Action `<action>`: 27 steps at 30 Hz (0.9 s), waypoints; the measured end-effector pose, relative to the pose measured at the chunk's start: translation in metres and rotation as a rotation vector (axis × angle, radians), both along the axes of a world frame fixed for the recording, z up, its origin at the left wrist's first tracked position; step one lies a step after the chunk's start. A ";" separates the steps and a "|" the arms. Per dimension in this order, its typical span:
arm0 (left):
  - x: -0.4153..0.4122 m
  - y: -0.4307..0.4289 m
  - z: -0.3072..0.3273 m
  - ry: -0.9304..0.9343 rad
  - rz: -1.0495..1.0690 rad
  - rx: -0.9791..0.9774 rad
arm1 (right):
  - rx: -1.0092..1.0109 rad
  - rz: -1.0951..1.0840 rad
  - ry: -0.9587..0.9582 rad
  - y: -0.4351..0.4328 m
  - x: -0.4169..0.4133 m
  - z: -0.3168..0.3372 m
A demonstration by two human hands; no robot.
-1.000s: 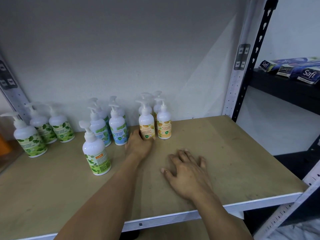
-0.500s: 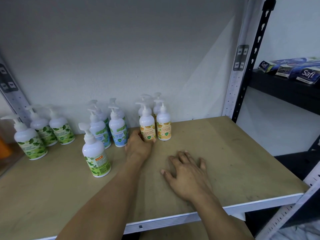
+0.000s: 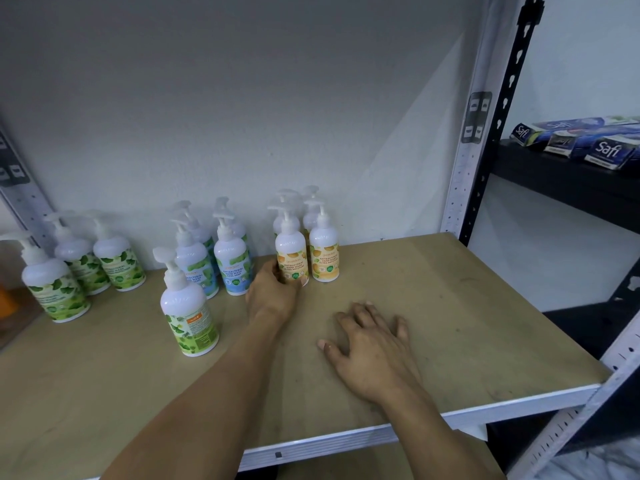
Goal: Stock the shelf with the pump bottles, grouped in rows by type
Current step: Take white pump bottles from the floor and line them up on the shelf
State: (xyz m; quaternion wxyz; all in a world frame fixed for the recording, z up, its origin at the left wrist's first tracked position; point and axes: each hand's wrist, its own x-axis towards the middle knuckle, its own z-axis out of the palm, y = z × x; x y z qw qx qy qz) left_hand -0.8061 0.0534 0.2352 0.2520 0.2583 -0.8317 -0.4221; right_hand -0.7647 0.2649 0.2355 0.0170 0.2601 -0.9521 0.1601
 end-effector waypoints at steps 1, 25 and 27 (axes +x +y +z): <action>0.000 0.000 0.000 0.001 0.004 0.000 | 0.001 0.000 -0.002 0.000 0.000 0.000; 0.040 0.014 0.003 -0.084 -0.085 -0.085 | -0.018 0.001 0.001 -0.007 0.003 0.001; 0.067 0.019 -0.003 -0.148 -0.119 -0.176 | -0.027 0.010 -0.003 -0.014 0.005 0.000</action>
